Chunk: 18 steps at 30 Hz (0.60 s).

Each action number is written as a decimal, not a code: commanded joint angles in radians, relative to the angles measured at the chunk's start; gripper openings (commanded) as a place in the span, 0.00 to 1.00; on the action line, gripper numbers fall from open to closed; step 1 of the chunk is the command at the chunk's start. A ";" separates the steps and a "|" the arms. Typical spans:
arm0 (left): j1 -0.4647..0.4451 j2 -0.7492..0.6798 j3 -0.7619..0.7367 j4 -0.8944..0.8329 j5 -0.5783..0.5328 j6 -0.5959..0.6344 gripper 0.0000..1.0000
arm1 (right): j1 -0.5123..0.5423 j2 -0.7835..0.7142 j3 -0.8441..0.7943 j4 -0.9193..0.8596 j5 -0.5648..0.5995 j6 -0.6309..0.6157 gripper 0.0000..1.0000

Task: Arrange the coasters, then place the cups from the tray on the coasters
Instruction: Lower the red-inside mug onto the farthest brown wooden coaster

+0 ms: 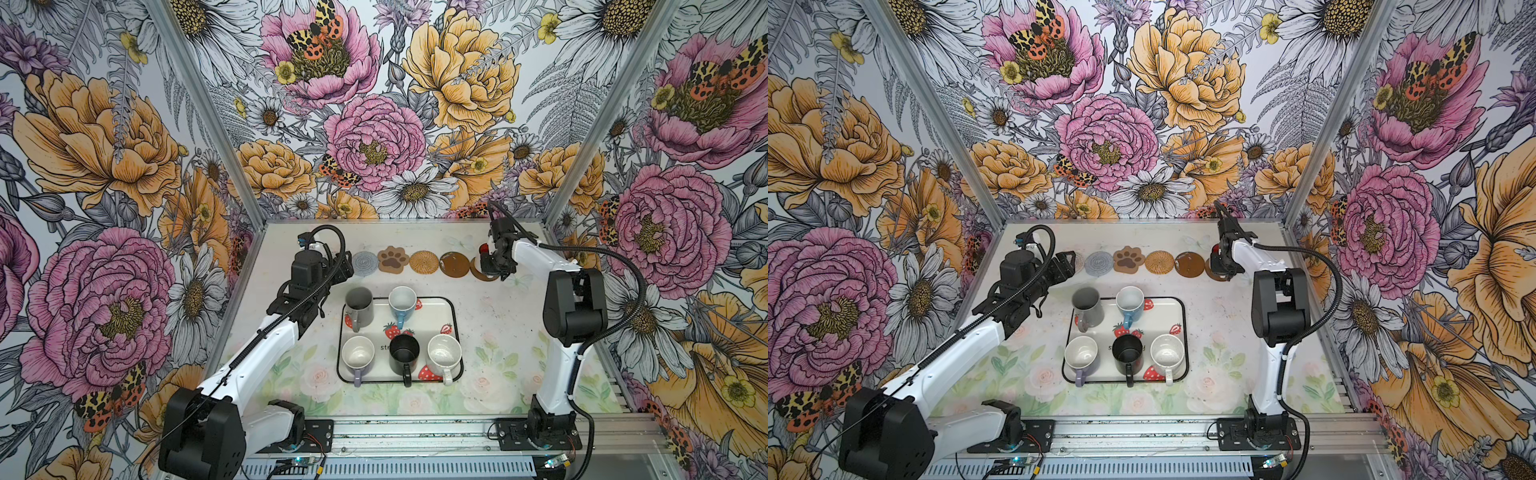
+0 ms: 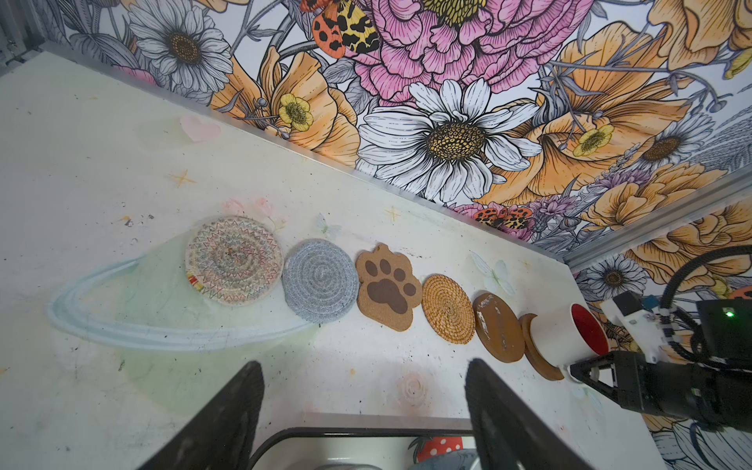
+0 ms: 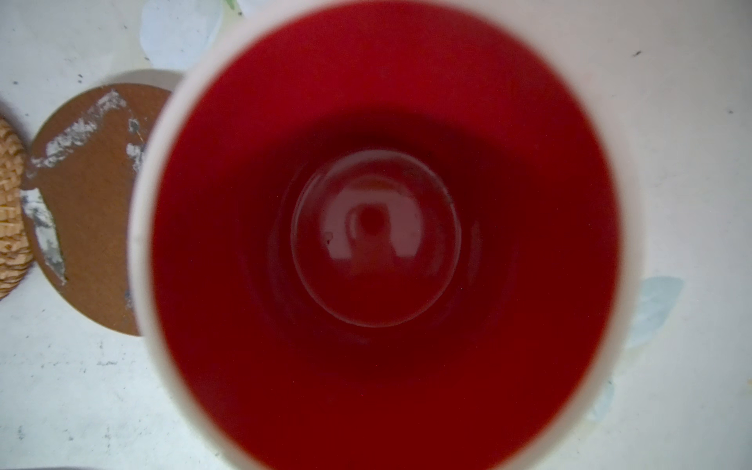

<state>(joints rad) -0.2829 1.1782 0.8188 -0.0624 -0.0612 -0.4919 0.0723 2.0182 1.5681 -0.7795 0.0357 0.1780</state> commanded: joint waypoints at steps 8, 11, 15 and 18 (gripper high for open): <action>0.012 -0.025 -0.015 0.013 0.019 -0.004 0.80 | -0.003 -0.018 -0.017 0.040 0.000 0.012 0.15; 0.013 -0.026 -0.016 0.013 0.020 -0.005 0.80 | -0.002 -0.023 -0.020 0.040 0.001 0.015 0.18; 0.013 -0.025 -0.015 0.012 0.021 -0.002 0.80 | -0.002 -0.029 -0.027 0.040 -0.001 0.016 0.26; 0.013 -0.028 -0.016 0.013 0.021 -0.002 0.80 | -0.002 -0.036 -0.034 0.040 -0.002 0.018 0.31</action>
<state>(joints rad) -0.2783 1.1778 0.8188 -0.0620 -0.0586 -0.4919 0.0723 2.0178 1.5455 -0.7609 0.0326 0.1909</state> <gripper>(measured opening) 0.797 0.300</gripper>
